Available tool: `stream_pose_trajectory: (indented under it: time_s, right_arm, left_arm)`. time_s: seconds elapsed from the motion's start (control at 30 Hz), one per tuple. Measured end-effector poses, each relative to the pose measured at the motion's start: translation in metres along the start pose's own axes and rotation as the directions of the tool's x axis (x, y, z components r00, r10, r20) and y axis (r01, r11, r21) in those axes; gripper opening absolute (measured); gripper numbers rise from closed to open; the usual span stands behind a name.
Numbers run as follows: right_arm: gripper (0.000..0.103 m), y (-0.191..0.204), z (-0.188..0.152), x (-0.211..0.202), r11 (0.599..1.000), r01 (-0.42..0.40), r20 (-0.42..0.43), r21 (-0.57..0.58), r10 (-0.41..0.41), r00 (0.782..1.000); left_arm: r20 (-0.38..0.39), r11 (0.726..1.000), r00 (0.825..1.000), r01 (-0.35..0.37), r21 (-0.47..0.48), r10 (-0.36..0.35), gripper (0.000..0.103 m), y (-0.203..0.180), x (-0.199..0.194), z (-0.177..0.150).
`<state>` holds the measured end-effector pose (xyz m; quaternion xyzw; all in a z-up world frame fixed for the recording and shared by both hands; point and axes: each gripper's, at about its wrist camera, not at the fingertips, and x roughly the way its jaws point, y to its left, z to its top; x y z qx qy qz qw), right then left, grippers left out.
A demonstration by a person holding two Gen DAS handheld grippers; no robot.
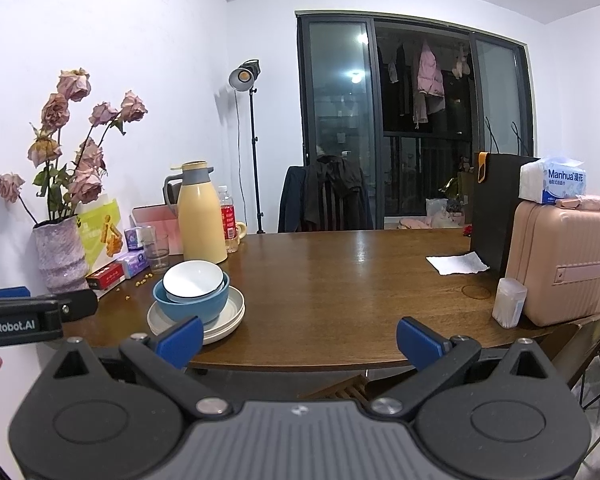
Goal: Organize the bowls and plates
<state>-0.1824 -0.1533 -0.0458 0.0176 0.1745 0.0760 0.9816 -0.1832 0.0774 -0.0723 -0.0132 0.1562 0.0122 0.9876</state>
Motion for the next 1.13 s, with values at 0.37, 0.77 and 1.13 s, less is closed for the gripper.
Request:
stream_pose_trajectory:
  time_s: [0.37, 0.77, 1.13]
  right_arm:
    - [0.103, 0.001, 0.001, 0.003, 1.0, 0.001, -0.002, 0.002, -0.001, 1.0]
    - [0.103, 0.004, 0.0, 0.013, 1.0, -0.002, -0.031, 0.011, 0.002, 1.0]
    - [0.103, 0.004, -0.002, 0.021, 1.0, -0.007, -0.055, 0.015, 0.007, 0.998]
  left_arm:
    - [-0.015, 1.0, 1.0, 0.001, 0.004, -0.001, 0.103, 0.001, 0.006, 0.003]
    - [-0.065, 1.0, 0.998, 0.024, 0.002, -0.024, 0.103, 0.004, 0.019, 0.001]
    - [-0.11, 0.999, 0.993, 0.031, -0.008, -0.032, 0.103, 0.004, 0.028, -0.001]
